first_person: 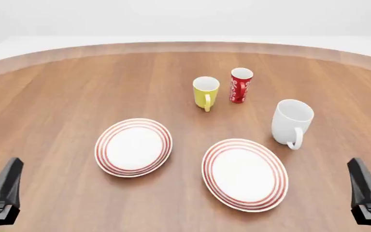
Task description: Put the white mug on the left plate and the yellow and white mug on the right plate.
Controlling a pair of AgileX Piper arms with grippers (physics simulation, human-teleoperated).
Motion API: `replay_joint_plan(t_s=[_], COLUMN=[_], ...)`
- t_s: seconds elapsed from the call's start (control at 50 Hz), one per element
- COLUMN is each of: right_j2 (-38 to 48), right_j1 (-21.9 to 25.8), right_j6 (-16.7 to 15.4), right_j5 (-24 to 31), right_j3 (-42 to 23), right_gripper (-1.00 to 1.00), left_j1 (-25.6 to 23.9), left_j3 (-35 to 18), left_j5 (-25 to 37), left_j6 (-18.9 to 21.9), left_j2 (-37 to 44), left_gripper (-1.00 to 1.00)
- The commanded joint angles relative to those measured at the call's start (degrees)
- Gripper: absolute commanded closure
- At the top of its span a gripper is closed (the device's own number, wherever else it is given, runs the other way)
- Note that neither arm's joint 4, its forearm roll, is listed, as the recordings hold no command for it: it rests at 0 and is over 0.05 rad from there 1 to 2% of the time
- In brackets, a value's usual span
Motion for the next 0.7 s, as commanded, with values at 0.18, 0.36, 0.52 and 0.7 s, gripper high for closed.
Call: replay_joint_plan(t_s=[0.18,0.36,0.52,0.7], right_j2=[1.13,3.43,9.56,18.62], right_j1=[-0.01,1.3,2.18,2.31], right_j6=[-0.2,-0.75,-1.04,-1.63], right_j5=[0.16,-1.06,-6.04,-14.51], right_j3=[-0.06,-0.04,0.03,0.05], right_gripper=[-1.0,-1.0,-1.0,-1.0], left_j1=[0.0,0.0,0.0,0.0], left_j3=[-0.15,-0.15,-0.15,-0.15], left_j5=[-0.07,-0.07,-0.07,-0.07], left_j6=[0.0,0.0,0.0,0.0], left_j2=[0.26,0.26,0.26,0.26], left_gripper=[-1.0,-1.0,-1.0,-1.0])
